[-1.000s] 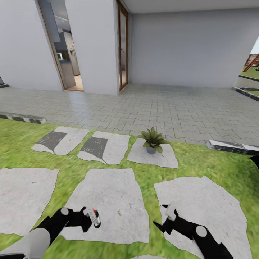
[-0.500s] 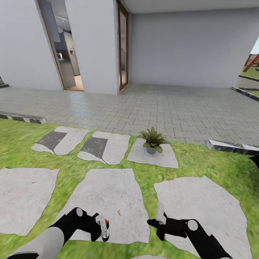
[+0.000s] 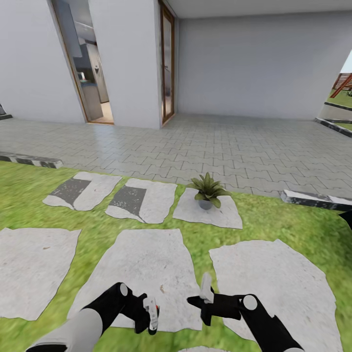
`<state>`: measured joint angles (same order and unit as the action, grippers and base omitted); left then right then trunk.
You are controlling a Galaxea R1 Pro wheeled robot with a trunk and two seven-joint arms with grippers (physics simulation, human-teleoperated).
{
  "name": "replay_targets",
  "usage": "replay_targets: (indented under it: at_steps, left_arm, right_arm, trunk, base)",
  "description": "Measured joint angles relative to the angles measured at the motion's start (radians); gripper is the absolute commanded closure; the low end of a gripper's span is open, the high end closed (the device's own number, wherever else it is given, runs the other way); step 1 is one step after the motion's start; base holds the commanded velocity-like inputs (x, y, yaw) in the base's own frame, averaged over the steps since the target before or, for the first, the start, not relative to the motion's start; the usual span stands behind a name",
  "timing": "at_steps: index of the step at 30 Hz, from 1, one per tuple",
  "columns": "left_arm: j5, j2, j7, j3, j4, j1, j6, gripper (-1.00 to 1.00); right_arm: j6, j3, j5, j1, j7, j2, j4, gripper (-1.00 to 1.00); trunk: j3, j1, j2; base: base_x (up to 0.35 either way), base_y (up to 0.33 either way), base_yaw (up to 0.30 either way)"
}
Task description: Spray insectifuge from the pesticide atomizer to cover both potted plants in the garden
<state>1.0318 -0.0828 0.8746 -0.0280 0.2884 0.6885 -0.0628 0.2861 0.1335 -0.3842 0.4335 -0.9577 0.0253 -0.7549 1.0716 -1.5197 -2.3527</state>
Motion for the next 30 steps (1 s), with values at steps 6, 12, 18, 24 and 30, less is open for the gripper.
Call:
replay_targets:
  at_steps: [6,12,18,24,30]
  left_arm:
    - [0.001,-0.018,0.002,0.0,0.0,0.0,-0.005,1.0]
    - [-0.008,-0.029,0.024,-0.002,0.001,0.0,-0.014,1.0]
    - [-0.011,-0.05,0.028,-0.005,0.017,0.0,-0.015,1.0]
    - [-0.012,-0.06,0.028,-0.007,0.04,0.0,-0.012,1.0]
    - [-0.012,-0.073,0.028,-0.008,0.043,-0.001,-0.012,1.0]
  right_arm:
    - [0.0,0.001,-0.002,0.0,0.0,-0.003,0.001,1.0]
    - [0.0,0.0,-0.004,0.0,0.0,-0.003,0.003,1.0]
    - [0.0,0.001,-0.004,0.0,-0.001,-0.003,0.002,1.0]
    - [0.0,0.001,-0.003,0.001,0.0,-0.003,0.0,1.0]
    - [0.0,0.002,-0.003,0.001,-0.001,-0.003,0.001,1.0]
  trunk:
    - [0.0,0.0,0.0]
    - [0.0,0.0,0.0]
    - [0.0,0.0,0.0]
    - [0.0,0.0,0.0]
    - [0.0,0.0,0.0]
  base:
    - [0.0,0.0,0.0]
    - [0.0,0.0,0.0]
    - [0.0,0.0,0.0]
    - [0.0,0.0,0.0]
    - [0.0,0.0,0.0]
